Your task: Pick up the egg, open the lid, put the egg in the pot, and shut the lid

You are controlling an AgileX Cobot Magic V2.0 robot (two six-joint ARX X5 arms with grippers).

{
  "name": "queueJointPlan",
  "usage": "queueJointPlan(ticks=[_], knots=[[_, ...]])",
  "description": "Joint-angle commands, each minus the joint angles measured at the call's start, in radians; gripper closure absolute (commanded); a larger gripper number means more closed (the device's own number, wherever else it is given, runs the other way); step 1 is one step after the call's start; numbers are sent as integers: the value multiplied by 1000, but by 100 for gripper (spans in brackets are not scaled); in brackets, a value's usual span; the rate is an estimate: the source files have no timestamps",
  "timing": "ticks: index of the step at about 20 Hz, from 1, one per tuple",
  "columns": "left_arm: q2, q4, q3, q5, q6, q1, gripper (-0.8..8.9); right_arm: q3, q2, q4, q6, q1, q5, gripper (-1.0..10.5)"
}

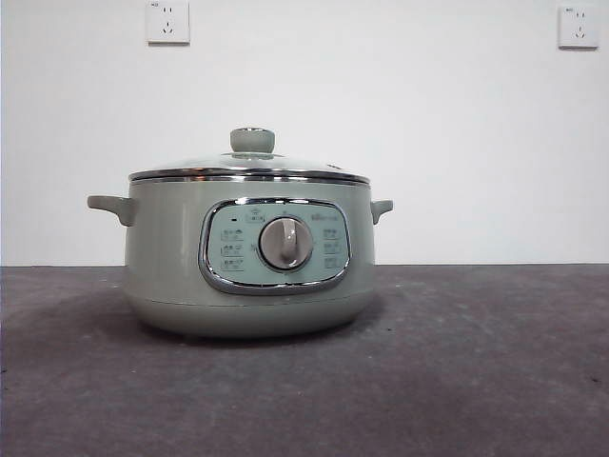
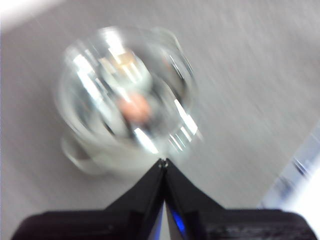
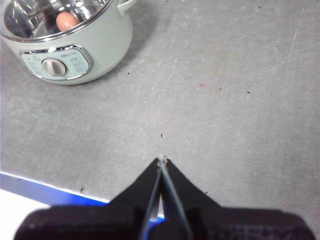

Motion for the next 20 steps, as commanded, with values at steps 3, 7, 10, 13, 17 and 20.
queueJointPlan(ticks=[3, 7, 10, 13, 17, 20], knots=[[-183, 422, -175, 144, 74, 171, 817, -7, -4, -10, 10, 1, 1, 945], [-410, 706, -543, 179, 74, 332, 817, -7, -4, -10, 10, 1, 1, 945], [-565, 811, -851, 179, 73, 392, 816, -7, -4, -10, 10, 1, 1, 945], [-697, 937, -1117, 160, 56, 410, 817, -7, -4, -10, 10, 1, 1, 945], [-849, 1052, -1376, 72, -35, 410, 817, -7, -4, -10, 10, 1, 1, 945], [-949, 1044, -1479, 17, -73, 410, 816, -7, -4, -10, 10, 1, 1, 945]])
